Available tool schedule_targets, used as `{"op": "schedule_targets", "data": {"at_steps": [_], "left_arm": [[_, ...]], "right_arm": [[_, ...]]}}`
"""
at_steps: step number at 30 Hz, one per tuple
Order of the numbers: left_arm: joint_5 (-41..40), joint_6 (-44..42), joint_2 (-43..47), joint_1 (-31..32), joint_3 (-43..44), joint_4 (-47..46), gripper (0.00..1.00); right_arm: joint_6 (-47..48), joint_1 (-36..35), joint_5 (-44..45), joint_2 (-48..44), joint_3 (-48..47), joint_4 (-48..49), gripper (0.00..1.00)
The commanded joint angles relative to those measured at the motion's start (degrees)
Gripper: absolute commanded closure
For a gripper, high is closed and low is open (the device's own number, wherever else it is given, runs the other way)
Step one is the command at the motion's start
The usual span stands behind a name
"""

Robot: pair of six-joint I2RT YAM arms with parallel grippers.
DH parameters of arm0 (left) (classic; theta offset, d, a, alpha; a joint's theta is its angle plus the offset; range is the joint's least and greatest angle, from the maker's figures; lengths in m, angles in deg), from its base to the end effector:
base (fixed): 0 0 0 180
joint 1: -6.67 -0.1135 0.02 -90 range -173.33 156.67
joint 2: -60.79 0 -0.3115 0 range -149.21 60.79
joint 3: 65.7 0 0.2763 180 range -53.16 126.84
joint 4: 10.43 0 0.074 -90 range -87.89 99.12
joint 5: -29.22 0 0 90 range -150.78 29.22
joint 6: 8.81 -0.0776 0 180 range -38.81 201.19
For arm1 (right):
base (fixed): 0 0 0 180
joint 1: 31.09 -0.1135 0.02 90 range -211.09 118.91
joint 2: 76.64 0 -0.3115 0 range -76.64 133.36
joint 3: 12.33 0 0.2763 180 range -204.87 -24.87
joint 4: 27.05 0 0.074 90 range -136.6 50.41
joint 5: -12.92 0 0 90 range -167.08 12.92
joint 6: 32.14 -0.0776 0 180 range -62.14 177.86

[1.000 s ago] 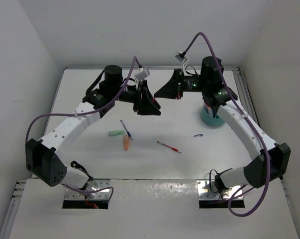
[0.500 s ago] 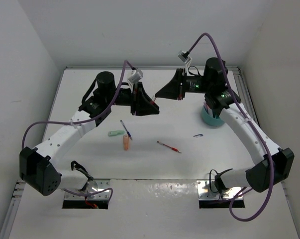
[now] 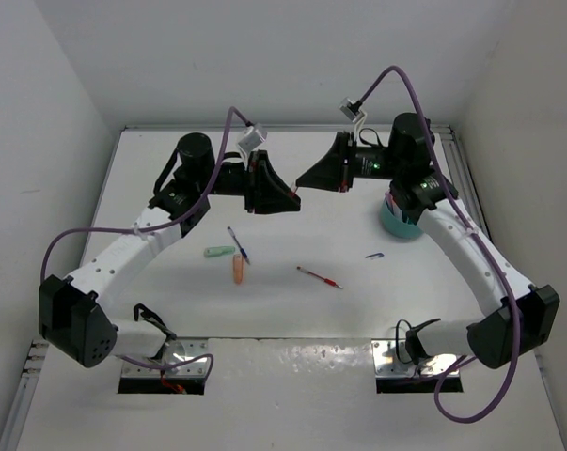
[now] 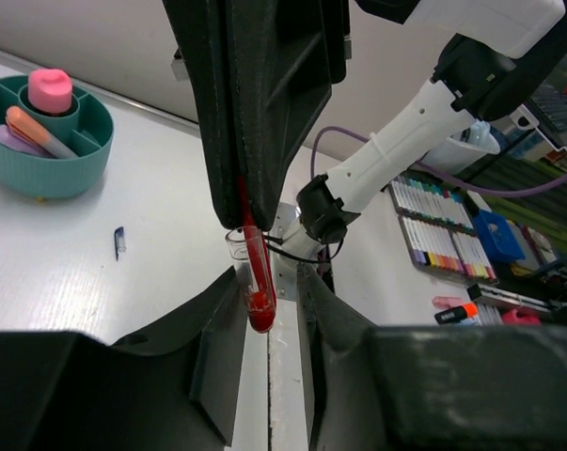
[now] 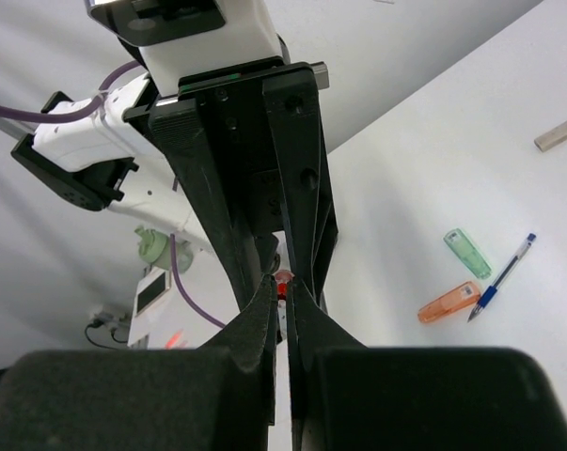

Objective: Sort the stationery into containers
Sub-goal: Pick up the pen cap from the center of the board.

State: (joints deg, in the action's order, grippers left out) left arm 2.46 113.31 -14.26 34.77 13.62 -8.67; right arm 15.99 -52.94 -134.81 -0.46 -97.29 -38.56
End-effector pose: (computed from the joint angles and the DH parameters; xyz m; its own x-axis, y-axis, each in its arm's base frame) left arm 0.2532 -0.2137 0.4398 -0.4984 -0.0053 -0.8669 0.8666 -0.0304 -0.4981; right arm 0.2855 0.1852 0.4527 -0.6888 0.1078 -0.7169 -0.7022 0.1468 0.6967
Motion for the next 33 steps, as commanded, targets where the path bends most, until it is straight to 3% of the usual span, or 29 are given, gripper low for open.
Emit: {"op": "schedule_targets", "data": {"at_steps": [1, 11, 15, 23, 33], "left_arm": [[3.5, 2.1, -0.8, -0.5, 1.9, -3.6, 0.68], [4.9, 4.0, -2.2, -2.3, 2.4, -4.1, 0.69], [4.6, 4.9, -2.2, -2.3, 2.3, -5.1, 0.62], [4.5, 6.0, -2.5, -2.2, 2.8, -6.4, 0.60], [4.3, 6.8, -3.0, -2.3, 2.8, -7.4, 0.75]], "right_arm": [[0.6, 0.2, -0.7, -1.7, 0.4, 2.5, 1.00], [1.7, 1.0, -0.9, -2.9, 1.5, 1.4, 1.00], [2.2, 1.1, -0.9, -2.9, 1.8, 1.0, 1.00], [2.8, 1.0, -0.8, -2.9, 2.1, 0.3, 1.00], [3.3, 0.6, -0.7, -2.9, 2.2, -0.3, 1.00]]}}
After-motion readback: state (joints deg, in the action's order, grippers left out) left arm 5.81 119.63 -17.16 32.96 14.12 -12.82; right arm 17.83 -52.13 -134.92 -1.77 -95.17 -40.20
